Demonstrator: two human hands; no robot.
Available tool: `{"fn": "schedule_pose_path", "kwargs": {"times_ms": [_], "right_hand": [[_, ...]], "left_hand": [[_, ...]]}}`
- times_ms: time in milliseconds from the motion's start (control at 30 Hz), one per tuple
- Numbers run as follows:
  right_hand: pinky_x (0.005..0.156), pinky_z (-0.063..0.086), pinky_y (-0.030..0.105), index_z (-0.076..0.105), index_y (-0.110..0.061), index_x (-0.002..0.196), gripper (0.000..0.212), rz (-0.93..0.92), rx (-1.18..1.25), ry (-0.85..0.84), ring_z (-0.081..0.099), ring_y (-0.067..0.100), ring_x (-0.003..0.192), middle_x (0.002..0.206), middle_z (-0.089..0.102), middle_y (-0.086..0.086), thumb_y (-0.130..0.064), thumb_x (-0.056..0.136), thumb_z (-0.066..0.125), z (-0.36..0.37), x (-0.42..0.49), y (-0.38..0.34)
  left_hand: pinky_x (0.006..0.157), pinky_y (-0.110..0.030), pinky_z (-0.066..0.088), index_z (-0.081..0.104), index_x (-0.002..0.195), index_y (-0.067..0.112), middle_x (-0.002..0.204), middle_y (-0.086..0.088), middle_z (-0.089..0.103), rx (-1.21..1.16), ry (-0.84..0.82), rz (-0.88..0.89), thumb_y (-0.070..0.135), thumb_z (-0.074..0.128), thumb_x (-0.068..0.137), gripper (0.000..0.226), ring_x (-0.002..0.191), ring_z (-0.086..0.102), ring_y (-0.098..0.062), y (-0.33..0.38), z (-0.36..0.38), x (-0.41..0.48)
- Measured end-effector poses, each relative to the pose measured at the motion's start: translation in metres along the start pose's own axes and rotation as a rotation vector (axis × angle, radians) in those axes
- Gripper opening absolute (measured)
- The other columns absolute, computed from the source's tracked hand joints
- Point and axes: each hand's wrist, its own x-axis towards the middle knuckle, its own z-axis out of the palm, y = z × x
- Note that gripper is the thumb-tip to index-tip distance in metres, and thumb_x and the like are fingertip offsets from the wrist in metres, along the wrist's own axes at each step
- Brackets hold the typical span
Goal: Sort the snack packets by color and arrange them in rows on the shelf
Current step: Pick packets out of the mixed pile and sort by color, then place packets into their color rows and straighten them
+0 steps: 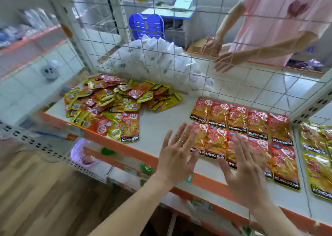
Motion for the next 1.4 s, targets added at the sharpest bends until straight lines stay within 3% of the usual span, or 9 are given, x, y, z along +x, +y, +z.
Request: {"fn": "schedule_pose_path", "kwargs": {"times_ms": [200, 333, 567, 700, 800, 967, 1033, 1233, 1400], "right_hand": [[0.122, 0.0, 0.039, 0.032, -0.019, 0.154, 0.073, -0.193, 0.091, -0.033, 0.013, 0.011, 0.152, 0.163, 0.021, -0.004, -0.048, 0.09, 0.05, 0.015, 0.03, -0.073], [0.117, 0.013, 0.049, 0.038, -0.018, 0.15, 0.068, -0.294, 0.087, -0.051, 0.027, 0.019, 0.147, 0.16, 0.032, 0.001, -0.051, 0.09, 0.042, 0.035, 0.047, -0.128], [0.108, 0.025, 0.046, 0.045, -0.02, 0.148, 0.066, -0.274, 0.092, -0.127, 0.042, 0.022, 0.139, 0.154, 0.045, 0.0, -0.052, 0.09, 0.04, 0.077, 0.068, -0.209], [0.106, 0.026, 0.046, 0.051, -0.024, 0.142, 0.061, -0.244, 0.135, -0.184, 0.044, 0.018, 0.137, 0.147, 0.051, -0.005, -0.05, 0.088, 0.044, 0.104, 0.084, -0.251], [0.104, 0.027, 0.044, 0.054, -0.025, 0.139, 0.053, -0.233, 0.109, -0.217, 0.043, 0.016, 0.134, 0.143, 0.053, -0.01, -0.045, 0.09, 0.057, 0.123, 0.093, -0.275], [0.102, 0.026, 0.041, 0.063, -0.023, 0.129, 0.04, -0.147, 0.05, -0.214, 0.045, 0.018, 0.129, 0.135, 0.059, -0.006, -0.035, 0.091, 0.065, 0.142, 0.107, -0.303], [0.099, 0.028, 0.042, 0.063, -0.025, 0.13, 0.042, -0.115, 0.007, -0.251, 0.045, 0.02, 0.127, 0.13, 0.059, -0.006, -0.037, 0.09, 0.066, 0.146, 0.117, -0.311], [0.093, 0.027, 0.038, 0.06, -0.031, 0.131, 0.042, -0.033, -0.068, -0.288, 0.039, 0.015, 0.124, 0.124, 0.055, -0.011, -0.044, 0.09, 0.063, 0.148, 0.131, -0.327], [0.089, 0.024, 0.034, 0.068, -0.03, 0.119, 0.028, 0.051, 0.017, -0.172, 0.044, 0.012, 0.118, 0.119, 0.059, -0.013, -0.036, 0.091, 0.066, 0.147, 0.126, -0.329]], "left_hand": [[0.123, -0.047, 0.02, 0.043, 0.152, 0.02, 0.165, 0.004, 0.026, 0.07, 0.132, -0.183, 0.033, 0.052, 0.095, 0.059, 0.154, 0.017, -0.014, -0.05, -0.04, -0.04], [0.123, -0.046, 0.019, 0.042, 0.152, 0.017, 0.164, 0.0, 0.027, 0.151, 0.163, -0.227, 0.033, 0.053, 0.094, 0.061, 0.153, 0.021, -0.018, -0.102, -0.067, -0.054], [0.124, -0.043, 0.015, 0.034, 0.156, 0.016, 0.166, 0.005, 0.022, 0.111, 0.15, -0.316, 0.035, 0.049, 0.098, 0.063, 0.155, 0.01, -0.01, -0.187, -0.11, -0.074], [0.126, -0.033, 0.002, 0.023, 0.159, 0.024, 0.167, 0.011, 0.013, 0.08, 0.096, -0.359, 0.039, 0.046, 0.097, 0.067, 0.154, 0.003, -0.005, -0.242, -0.134, -0.078], [0.122, -0.023, -0.01, 0.03, 0.156, 0.023, 0.166, 0.012, 0.013, 0.048, 0.05, -0.366, 0.037, 0.05, 0.097, 0.063, 0.153, -0.001, -0.002, -0.278, -0.145, -0.076], [0.124, -0.044, 0.023, 0.054, 0.131, 0.021, 0.157, 0.006, 0.04, 0.066, 0.009, -0.221, 0.035, 0.067, 0.092, 0.044, 0.15, 0.027, -0.012, -0.323, -0.153, -0.058], [0.12, -0.044, 0.028, 0.059, 0.127, 0.02, 0.149, 0.005, 0.05, 0.058, 0.011, -0.156, 0.036, 0.072, 0.087, 0.045, 0.143, 0.038, -0.016, -0.335, -0.156, -0.046], [0.115, -0.045, 0.031, 0.066, 0.125, 0.024, 0.13, 0.007, 0.062, 0.032, -0.145, -0.044, 0.047, 0.078, 0.081, 0.051, 0.129, 0.05, -0.019, -0.349, -0.156, -0.03], [0.111, -0.038, 0.028, 0.055, 0.141, 0.025, 0.133, 0.004, 0.05, 0.011, -0.207, -0.042, 0.047, 0.073, 0.086, 0.062, 0.129, 0.038, -0.02, -0.35, -0.159, -0.017]]}}
